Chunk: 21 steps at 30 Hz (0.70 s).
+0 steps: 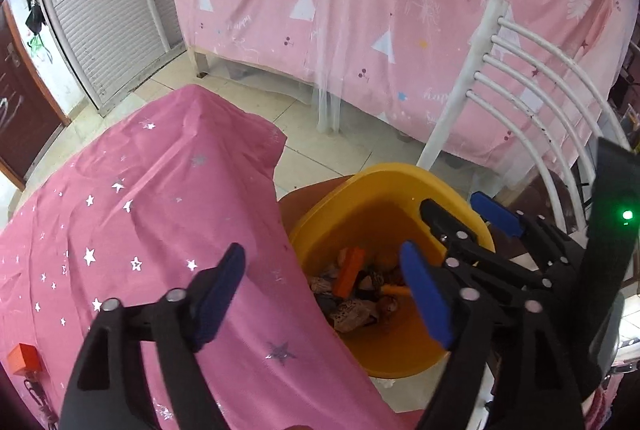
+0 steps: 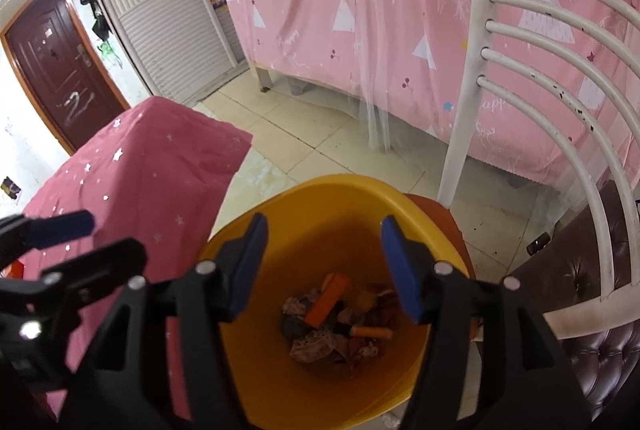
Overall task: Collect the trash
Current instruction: 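Open both tools over the yellow bin to drop the yarn ball and cup, then move both tools back over the bed toward the orange box and cable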
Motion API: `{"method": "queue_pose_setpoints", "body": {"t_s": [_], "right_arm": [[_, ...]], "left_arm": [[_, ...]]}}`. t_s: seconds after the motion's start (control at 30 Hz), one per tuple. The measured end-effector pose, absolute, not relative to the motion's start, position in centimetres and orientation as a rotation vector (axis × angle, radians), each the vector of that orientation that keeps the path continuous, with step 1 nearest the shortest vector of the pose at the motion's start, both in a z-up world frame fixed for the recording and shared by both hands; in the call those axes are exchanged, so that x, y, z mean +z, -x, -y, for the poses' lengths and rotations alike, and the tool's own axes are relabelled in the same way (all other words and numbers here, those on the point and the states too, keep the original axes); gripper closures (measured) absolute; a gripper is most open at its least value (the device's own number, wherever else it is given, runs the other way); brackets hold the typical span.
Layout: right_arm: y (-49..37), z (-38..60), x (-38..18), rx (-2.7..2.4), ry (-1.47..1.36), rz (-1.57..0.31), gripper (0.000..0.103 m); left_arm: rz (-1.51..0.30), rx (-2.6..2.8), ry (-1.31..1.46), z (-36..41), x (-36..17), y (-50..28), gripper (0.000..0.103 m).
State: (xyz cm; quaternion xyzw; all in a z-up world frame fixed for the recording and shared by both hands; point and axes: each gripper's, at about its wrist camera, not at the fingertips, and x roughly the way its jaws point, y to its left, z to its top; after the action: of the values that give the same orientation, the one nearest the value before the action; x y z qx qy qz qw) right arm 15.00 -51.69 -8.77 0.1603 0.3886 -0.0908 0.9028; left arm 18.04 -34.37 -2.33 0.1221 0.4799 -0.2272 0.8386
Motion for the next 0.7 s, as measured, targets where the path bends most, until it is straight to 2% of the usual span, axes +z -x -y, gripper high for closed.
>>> {"method": "queue_pose_setpoints", "body": {"t_s": [0.37,0.43,0.7], "right_arm": [[-14.3,49.1,-6.3,-0.173,-0.263,-0.748,0.039],[-14.0,48.5,-5.8,-0.171,-0.257,-0.735,0.034],[-13.4,44.6,-3.8,-0.123,-0.206,-0.704,0.032]], "left_arm": [[-0.977,-0.456,-0.191,30.4,-0.6,-17.6,0.022],[-0.965,-0.448,-0.18,29.2,-0.1,-17.4,0.02],[-0.925,-0.393,-0.092,23.4,2.2,-17.4,0.016]]}}
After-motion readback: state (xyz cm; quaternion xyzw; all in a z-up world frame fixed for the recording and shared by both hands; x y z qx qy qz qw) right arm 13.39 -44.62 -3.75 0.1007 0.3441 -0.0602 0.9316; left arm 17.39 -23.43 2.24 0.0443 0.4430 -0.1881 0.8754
